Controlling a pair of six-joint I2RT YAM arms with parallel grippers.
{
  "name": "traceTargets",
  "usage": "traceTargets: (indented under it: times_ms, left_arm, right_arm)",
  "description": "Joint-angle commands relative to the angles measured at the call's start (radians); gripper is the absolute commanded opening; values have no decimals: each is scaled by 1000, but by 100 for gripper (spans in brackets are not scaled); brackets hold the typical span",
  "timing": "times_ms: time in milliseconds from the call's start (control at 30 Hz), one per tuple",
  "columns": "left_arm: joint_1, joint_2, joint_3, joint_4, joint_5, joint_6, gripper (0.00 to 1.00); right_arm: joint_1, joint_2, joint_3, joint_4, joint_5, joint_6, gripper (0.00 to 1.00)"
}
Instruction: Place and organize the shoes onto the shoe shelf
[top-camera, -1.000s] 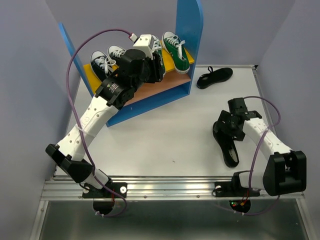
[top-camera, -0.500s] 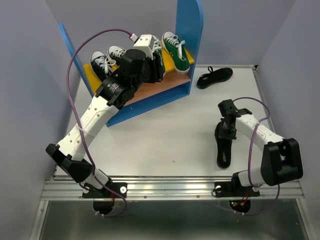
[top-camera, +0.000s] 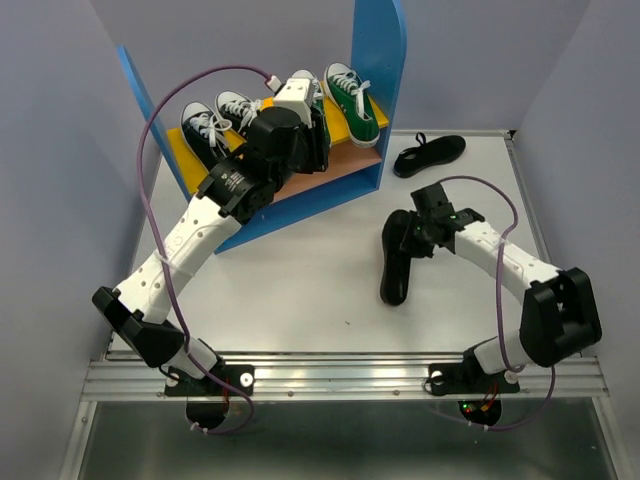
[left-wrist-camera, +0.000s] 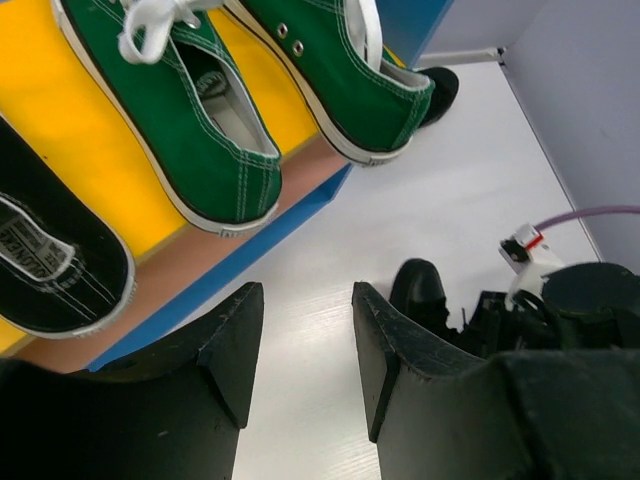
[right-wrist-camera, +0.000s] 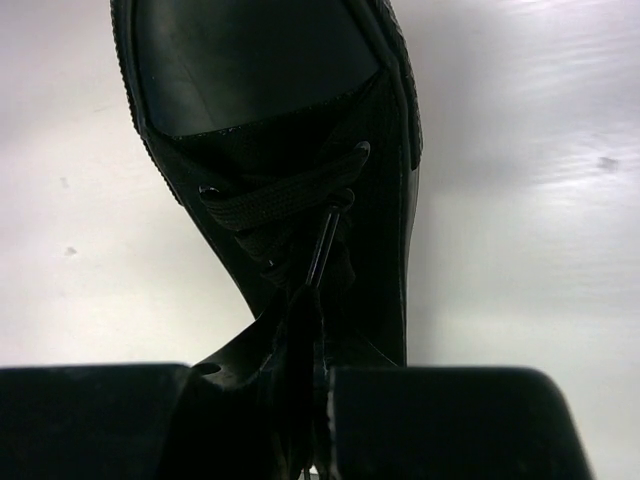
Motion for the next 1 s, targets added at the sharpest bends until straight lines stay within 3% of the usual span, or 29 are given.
traceTargets:
  times_ms: [0,100,133,167,233,267,367,533,633,700,967]
  left_arm:
    - [-56,-59,-49,12,-66,21,52]
    - [-89,-77,-106,4,-75,-4,52]
    - [-103,-82,-126,4,-83,-12,52]
    - [-117,-88,-147,7,-89,-19,52]
    - [-171,-113,-218,9,-119,-64,52]
    - [-194,-122,-247,19,-159,-76,52]
    - [-299,-136,-344,21,-219,-125,52]
    - [-421,-87,-445,41,-163,-240,52]
    - [-438,-27,-454,49,-155,-277,55]
    - [-439,26,-447,55,-152,-297,75]
    - [-439,246,-312,110,-173,-271,77]
  right_arm:
    - [45,70,52,154,-15,79,1]
    - [56,117,58,173,-15,80,5]
    - [56,120,63,171,-15,74,19]
    - [56,115,67,170,-3,60,50]
    - [56,89,72,160,54,45,68]
    - [56,59,78,150,111,37,83]
    - [56,6,101,91,256,13,93]
    - [-23,-123,89,30,346,-38,98]
    - [-121,-185,67,7,353,-64,99]
    - [-169,-213,58,-2,346,-84,100]
    - [-224,-273,53,-42,366,-125,100]
